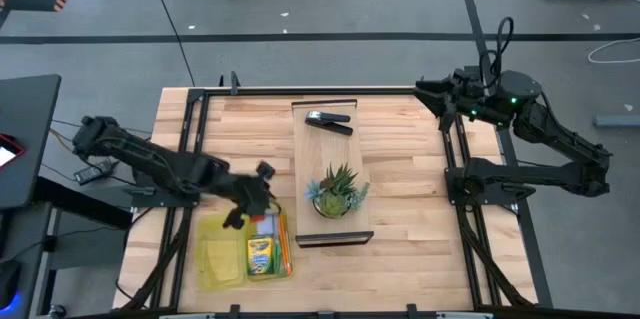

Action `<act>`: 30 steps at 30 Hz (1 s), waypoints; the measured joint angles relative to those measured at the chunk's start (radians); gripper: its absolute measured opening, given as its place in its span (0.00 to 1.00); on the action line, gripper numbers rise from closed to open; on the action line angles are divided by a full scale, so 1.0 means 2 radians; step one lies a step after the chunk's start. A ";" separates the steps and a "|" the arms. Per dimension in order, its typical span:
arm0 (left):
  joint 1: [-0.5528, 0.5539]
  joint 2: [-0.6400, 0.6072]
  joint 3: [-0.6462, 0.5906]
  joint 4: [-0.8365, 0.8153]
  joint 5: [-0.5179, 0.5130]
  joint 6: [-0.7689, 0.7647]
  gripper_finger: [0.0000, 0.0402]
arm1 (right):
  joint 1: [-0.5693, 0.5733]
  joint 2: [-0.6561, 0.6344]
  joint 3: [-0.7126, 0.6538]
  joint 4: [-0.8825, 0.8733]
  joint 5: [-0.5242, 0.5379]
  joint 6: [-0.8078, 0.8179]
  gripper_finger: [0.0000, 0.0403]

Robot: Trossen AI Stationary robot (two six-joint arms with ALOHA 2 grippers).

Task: Pack school essentials
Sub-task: Return to Home Position

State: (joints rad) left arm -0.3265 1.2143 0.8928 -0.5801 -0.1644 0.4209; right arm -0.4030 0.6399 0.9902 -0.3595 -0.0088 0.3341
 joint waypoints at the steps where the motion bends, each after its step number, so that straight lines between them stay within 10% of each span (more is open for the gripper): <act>1: 0.010 -0.011 0.000 -0.001 0.000 -0.010 0.34 | 0.000 -0.009 -0.013 0.007 -0.002 0.005 0.44; 14: 0.140 -0.110 0.000 0.029 -0.038 -0.097 0.22 | 0.000 -0.109 -0.172 0.083 -0.014 0.079 0.33; 30: 0.223 -0.244 -0.031 0.054 0.008 -0.124 0.06 | 0.000 -0.216 -0.192 0.032 0.005 0.073 0.10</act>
State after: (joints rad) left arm 0.1194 0.7253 0.8299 -0.4724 -0.1480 0.1722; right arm -0.4026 0.2073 0.6057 -0.2961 0.0019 0.4797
